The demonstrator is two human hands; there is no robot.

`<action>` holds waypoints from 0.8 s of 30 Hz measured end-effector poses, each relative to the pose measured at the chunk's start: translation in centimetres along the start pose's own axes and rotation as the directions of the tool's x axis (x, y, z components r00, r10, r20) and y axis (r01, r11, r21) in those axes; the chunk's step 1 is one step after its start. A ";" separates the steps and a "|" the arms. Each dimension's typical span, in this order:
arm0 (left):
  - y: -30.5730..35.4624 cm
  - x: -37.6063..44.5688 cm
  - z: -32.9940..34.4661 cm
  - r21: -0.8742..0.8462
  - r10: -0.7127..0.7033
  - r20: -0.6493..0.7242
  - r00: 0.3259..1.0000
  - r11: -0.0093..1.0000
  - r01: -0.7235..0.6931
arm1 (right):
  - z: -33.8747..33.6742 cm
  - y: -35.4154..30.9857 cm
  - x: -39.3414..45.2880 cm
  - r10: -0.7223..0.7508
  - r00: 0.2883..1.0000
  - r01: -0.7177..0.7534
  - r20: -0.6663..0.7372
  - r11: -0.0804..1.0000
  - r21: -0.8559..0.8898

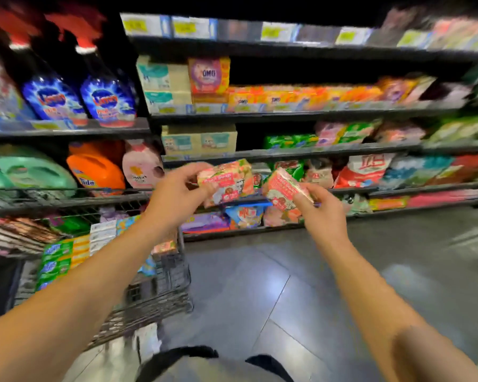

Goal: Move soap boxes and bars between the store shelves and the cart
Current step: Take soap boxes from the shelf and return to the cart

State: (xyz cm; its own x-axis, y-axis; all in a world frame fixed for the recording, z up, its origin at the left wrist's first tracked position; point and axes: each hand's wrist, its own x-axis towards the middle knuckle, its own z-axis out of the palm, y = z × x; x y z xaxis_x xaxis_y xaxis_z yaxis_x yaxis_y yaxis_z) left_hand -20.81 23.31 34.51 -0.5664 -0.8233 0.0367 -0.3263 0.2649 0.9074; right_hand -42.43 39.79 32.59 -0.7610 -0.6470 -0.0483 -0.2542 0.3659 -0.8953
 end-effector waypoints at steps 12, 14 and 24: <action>16.3 5.1 10.2 0.068 0.276 -0.049 0.960 0.960 -0.273 | -19.2 -3.3 6.2 -0.245 0.951 0.217 -0.188 0.963 -0.157; 18.0 6.2 12.0 0.069 0.326 -0.048 0.944 0.944 -0.323 | -21.2 -3.4 7.4 -0.280 0.935 0.243 -0.217 0.953 -0.180; 23.6 17.1 20.8 0.185 0.470 -0.041 0.882 0.871 -0.455 | -27.4 -2.3 17.5 -0.348 0.892 0.311 -0.289 0.936 -0.168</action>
State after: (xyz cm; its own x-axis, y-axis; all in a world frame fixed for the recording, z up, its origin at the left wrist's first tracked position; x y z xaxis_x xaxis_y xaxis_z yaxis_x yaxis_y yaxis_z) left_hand -53.95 25.90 47.79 -0.6216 -0.6223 0.4759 -0.1665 0.6986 0.6959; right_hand -71.53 45.93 45.88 -0.7628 -0.5107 0.3967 -0.5744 0.2533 -0.7784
